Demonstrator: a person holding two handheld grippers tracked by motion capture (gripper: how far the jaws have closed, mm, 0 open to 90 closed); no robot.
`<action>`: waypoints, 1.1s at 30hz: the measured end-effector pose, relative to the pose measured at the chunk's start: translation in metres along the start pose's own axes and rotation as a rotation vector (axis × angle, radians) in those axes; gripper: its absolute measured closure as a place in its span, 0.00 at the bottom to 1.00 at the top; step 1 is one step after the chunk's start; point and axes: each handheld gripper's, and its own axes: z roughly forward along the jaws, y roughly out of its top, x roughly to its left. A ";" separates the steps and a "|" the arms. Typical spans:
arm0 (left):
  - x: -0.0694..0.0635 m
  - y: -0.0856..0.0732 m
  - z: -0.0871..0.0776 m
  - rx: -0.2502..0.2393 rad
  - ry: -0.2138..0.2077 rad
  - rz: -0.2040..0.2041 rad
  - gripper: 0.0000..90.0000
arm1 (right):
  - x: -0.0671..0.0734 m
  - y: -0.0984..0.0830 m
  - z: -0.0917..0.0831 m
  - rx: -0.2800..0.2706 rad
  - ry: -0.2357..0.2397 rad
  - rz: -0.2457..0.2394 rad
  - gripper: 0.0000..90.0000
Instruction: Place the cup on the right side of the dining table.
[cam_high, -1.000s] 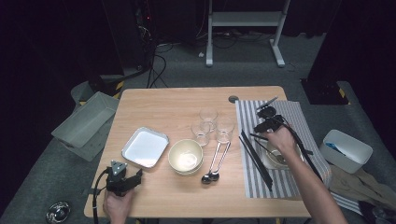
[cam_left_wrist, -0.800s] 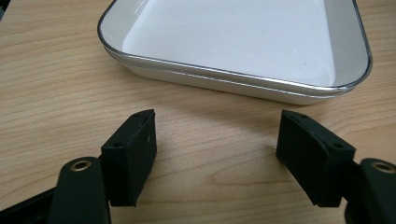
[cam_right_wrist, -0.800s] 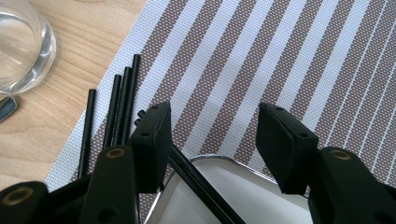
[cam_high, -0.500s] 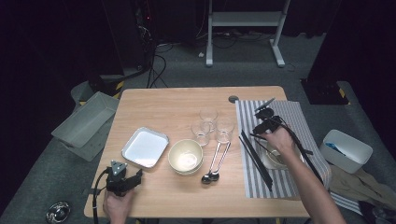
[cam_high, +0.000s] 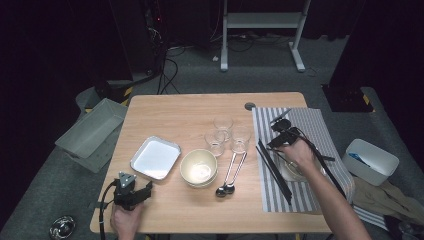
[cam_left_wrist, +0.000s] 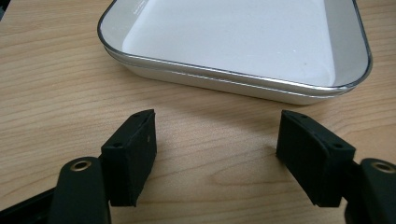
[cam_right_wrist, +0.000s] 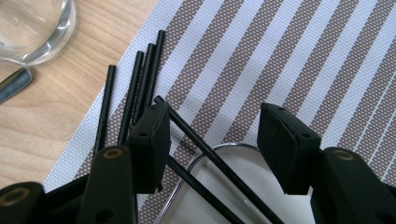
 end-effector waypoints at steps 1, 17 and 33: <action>0.000 0.000 0.000 0.000 0.000 0.000 0.32 | 0.001 0.000 -0.001 -0.002 0.001 -0.001 0.49; 0.000 0.000 0.000 -0.002 0.000 -0.002 0.32 | 0.001 -0.010 -0.005 -0.031 0.020 -0.004 0.49; 0.000 0.000 0.000 -0.002 0.000 -0.002 0.32 | 0.002 -0.015 -0.005 -0.026 0.021 -0.007 0.49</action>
